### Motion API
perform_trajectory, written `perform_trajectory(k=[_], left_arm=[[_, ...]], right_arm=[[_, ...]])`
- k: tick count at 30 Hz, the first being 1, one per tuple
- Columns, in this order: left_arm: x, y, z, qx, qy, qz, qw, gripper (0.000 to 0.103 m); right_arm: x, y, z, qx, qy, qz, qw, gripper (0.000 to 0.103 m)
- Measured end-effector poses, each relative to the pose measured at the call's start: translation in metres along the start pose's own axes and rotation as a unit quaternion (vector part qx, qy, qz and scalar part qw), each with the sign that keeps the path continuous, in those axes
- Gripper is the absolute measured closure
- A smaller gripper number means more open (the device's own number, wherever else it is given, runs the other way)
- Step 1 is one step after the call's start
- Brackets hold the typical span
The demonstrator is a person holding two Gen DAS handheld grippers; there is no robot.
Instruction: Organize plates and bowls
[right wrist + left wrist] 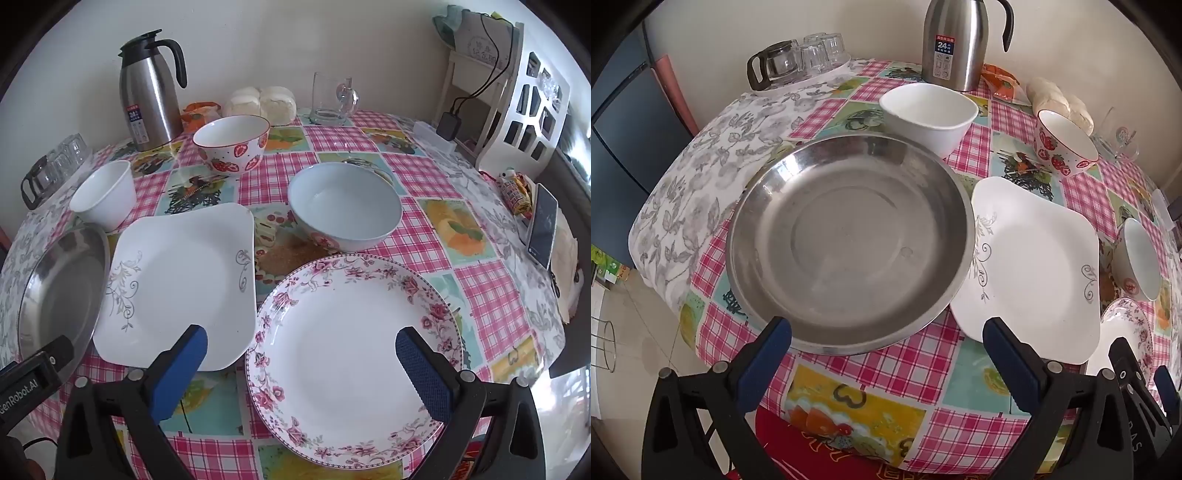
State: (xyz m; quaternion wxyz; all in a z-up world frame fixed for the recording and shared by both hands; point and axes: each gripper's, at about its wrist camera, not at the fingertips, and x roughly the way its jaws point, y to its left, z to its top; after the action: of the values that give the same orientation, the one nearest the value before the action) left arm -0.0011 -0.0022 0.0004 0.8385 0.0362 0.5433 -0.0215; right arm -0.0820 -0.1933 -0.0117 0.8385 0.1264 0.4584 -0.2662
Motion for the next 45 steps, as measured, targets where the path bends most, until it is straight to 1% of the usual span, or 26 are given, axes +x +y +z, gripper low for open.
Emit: perform_trajectory(k=[1, 2, 3, 9, 19, 45], left_arm=[[0.000, -0.001, 0.000, 0.002, -0.001, 0.001, 1.0000, 0.000], [0.001, 0.000, 0.001, -0.004, 0.012, -0.002, 0.9999, 0.000], [0.002, -0.001, 0.002, -0.004, 0.015, 0.002, 0.9999, 0.000], [0.003, 0.004, 0.000, -0.009, 0.014, -0.006, 0.9998, 0.000], [0.005, 0.004, -0.001, -0.011, 0.021, -0.010, 0.9997, 0.000], [0.011, 0.005, -0.001, -0.021, 0.035, -0.010, 0.9991, 0.000]], right_arm=[[0.000, 0.000, 0.000, 0.000, 0.000, 0.001, 1.000, 0.000], [0.001, 0.000, 0.000, -0.001, 0.000, 0.001, 1.000, 0.000], [0.001, 0.000, 0.000, -0.002, -0.001, 0.001, 1.000, 0.000], [-0.001, 0.002, -0.001, -0.008, -0.003, -0.006, 1.000, 0.000], [0.000, 0.003, -0.002, -0.008, -0.003, -0.006, 1.000, 0.000], [0.003, 0.004, -0.004, -0.011, 0.003, -0.005, 1.000, 0.000]])
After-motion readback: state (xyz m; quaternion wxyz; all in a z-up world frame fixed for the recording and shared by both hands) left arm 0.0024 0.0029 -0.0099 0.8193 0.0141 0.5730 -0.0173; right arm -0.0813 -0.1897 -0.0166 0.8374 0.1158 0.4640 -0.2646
